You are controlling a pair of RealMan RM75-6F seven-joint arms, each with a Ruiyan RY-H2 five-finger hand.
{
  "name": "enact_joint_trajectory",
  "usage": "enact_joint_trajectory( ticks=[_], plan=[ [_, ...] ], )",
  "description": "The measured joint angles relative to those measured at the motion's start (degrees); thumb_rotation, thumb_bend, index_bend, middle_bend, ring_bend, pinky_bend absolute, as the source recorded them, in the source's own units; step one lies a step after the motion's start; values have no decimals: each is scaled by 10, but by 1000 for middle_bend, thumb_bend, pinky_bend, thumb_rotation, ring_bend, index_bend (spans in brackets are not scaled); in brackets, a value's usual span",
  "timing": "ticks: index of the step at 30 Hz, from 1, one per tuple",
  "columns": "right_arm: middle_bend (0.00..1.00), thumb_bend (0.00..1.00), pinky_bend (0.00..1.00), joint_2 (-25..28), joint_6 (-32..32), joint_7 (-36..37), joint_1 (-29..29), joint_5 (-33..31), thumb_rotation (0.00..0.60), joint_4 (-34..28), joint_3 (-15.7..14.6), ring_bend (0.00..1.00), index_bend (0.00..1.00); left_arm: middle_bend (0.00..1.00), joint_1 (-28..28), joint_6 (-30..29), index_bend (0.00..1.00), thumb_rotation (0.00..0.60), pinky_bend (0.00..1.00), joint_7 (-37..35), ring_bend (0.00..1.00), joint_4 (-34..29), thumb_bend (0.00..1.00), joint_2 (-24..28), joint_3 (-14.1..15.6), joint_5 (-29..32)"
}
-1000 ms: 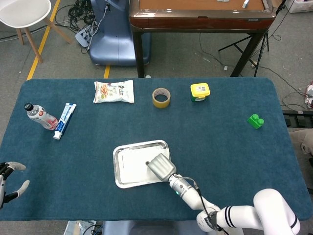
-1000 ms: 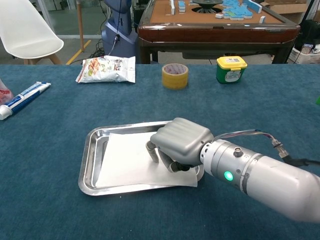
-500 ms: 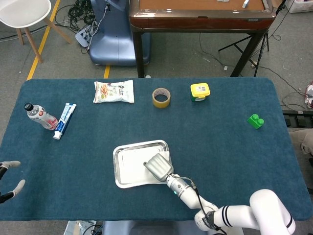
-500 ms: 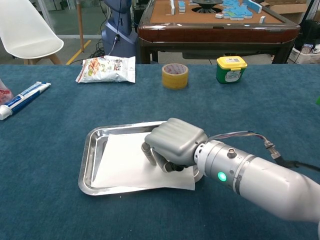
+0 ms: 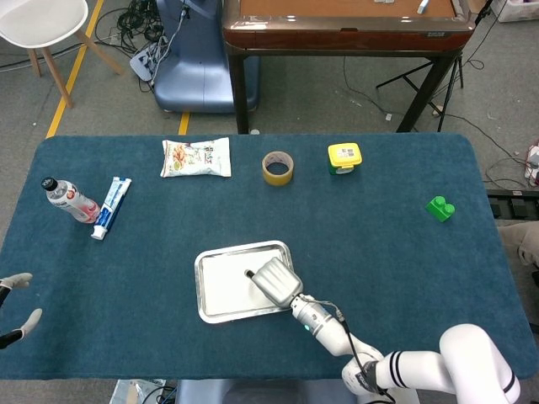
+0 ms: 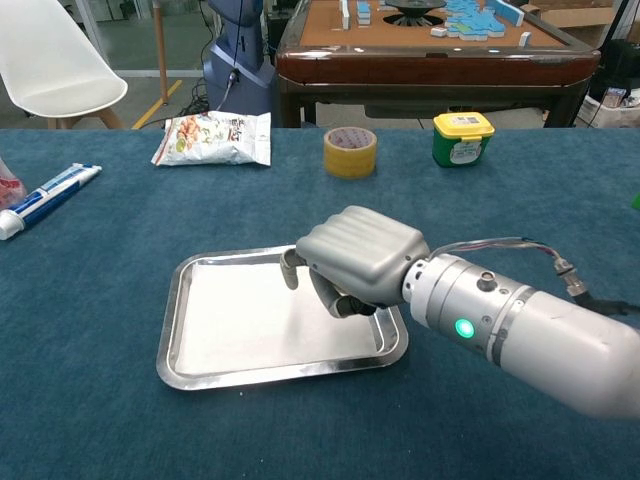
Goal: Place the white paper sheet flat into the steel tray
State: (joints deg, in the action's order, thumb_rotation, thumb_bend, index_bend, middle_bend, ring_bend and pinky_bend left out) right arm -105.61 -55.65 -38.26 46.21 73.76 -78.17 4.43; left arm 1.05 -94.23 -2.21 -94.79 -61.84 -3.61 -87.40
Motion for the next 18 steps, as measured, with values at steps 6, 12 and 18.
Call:
enact_joint_trajectory(
  ticks=[6,12,18],
  plan=[
    [1000,1000,1000,21,-3,-4,-8,-1,600,-12,-2,1000,356,409,-2,5,314,600,459,5,310,1,228,-2,1,1],
    [1000,992,1000,46,-17,4,-20,6,600,-32,-5,978,351,409,-3,8,320,600,459,6,310,1,228,-4,1,3],
    [1000,877,999,77,-41,11,-35,21,600,-65,-9,920,346,409,-4,10,325,600,459,10,310,1,228,-5,1,2]
  ],
)
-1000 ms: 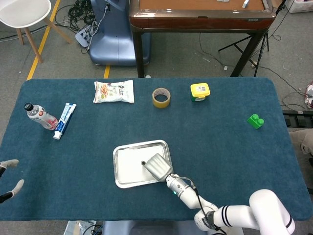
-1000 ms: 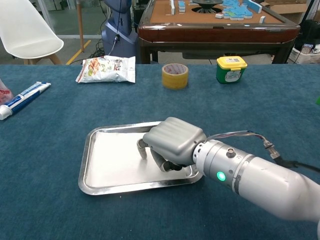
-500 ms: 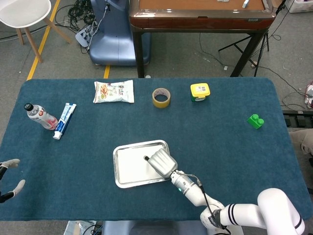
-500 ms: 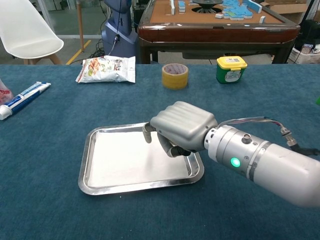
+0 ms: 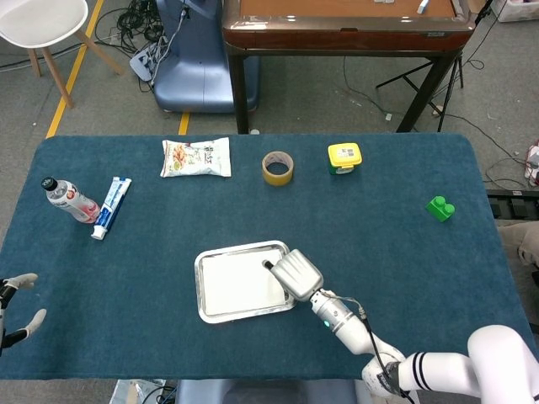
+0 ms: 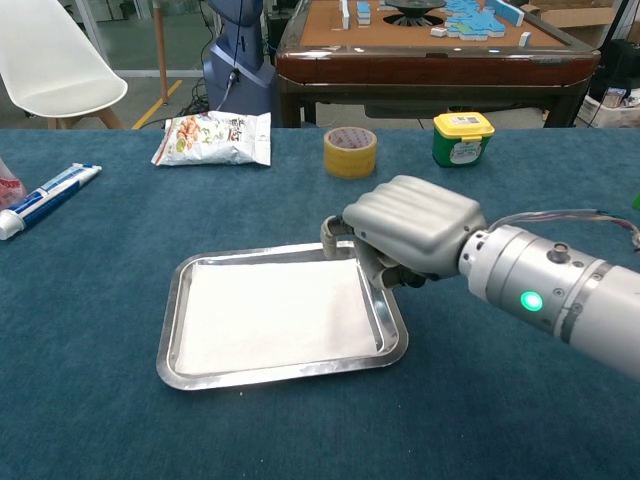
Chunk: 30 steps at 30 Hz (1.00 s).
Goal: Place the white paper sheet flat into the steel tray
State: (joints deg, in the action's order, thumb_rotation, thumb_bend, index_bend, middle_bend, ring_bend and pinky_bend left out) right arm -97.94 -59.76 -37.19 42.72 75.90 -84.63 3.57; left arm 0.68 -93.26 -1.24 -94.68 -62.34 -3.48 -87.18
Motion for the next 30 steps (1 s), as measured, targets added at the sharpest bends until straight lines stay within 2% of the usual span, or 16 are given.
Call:
enact_joint_trajectory(
  ticks=[5,9,11,16,30],
  plan=[
    [981,775,973,37,-26,4,-18,12,600,-37,-4,851,346,409,-1,4,333,600,459,3,310,-1,228,-1,1,1],
    [867,618,949,73,-46,7,-33,24,600,-68,-8,774,345,409,-2,6,340,600,459,5,310,-2,228,-1,2,1],
    [793,507,932,95,-59,8,-42,31,600,-87,-11,717,346,409,-2,7,344,600,459,6,310,-2,228,-1,3,0],
    [701,338,865,144,-106,8,-71,51,600,-129,-16,634,345,409,-6,15,349,600,459,10,310,-2,228,-4,6,-3],
    [616,322,689,239,-269,27,-217,86,600,-203,-57,534,365,409,-12,27,358,600,459,22,310,-1,228,-13,10,-6]
  ],
)
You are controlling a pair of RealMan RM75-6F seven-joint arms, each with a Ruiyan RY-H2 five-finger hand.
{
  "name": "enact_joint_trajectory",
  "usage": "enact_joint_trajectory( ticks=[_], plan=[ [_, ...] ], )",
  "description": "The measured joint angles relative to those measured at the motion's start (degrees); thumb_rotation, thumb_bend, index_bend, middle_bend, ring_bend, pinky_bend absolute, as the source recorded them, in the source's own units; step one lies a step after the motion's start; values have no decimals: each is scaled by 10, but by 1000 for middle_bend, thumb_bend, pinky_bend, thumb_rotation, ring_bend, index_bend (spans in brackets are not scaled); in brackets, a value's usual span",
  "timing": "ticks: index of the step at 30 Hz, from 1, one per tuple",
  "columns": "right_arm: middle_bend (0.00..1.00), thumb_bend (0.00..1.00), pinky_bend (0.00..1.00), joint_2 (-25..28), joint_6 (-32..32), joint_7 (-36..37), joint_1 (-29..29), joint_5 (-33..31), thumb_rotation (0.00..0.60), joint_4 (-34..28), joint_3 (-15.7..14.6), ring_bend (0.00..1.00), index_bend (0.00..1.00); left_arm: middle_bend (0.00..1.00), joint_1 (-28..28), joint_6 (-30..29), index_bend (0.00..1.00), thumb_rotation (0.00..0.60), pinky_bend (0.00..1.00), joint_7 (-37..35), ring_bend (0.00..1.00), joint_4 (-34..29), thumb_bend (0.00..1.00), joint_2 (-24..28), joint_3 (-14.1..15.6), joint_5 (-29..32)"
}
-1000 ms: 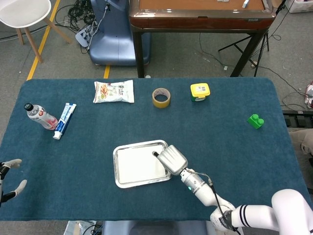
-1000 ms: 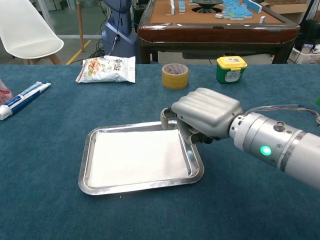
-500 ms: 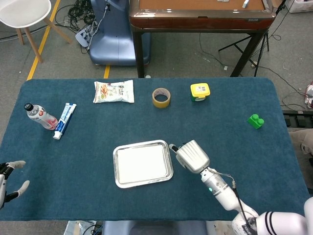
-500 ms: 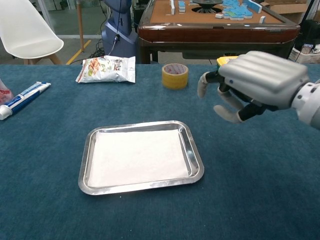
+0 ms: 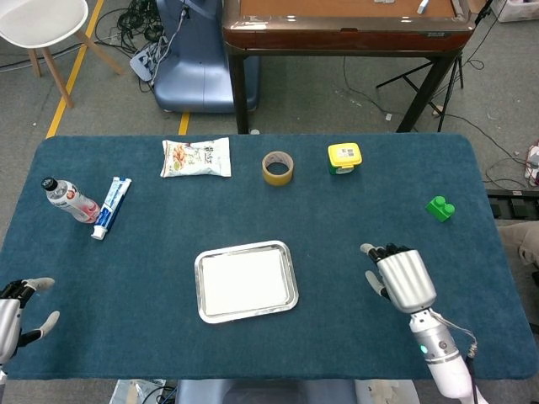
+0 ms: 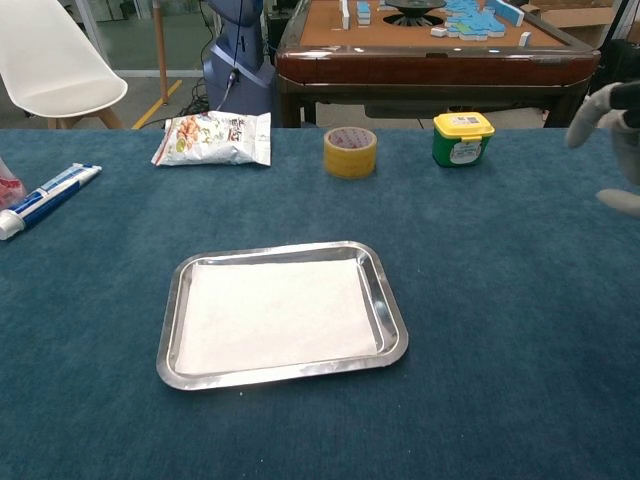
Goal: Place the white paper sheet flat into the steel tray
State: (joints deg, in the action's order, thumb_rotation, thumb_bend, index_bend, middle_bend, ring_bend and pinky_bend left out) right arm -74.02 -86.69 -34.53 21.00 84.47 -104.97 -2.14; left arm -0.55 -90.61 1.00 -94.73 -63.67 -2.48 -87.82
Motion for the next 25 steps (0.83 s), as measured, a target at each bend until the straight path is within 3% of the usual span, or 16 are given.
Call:
enact_joint_trajectory(
  ticks=[7,12,17,25],
  plan=[
    [609,322,667,26,-65,60,-63,27,600,-1,-18,523,377,409,-3,5,361,600,459,4,310,2,228,-4,2,-2],
    [610,321,666,31,-92,136,-90,55,600,30,-22,523,394,409,-5,7,362,600,459,7,310,2,228,-7,3,-2],
    [609,322,663,31,-93,193,-109,55,600,73,-14,521,401,409,-7,9,362,600,459,10,310,3,228,-9,3,-1],
    [607,322,658,40,-73,237,-114,50,600,82,4,517,408,409,-10,21,363,600,459,14,310,5,228,-14,6,2]
  ],
)
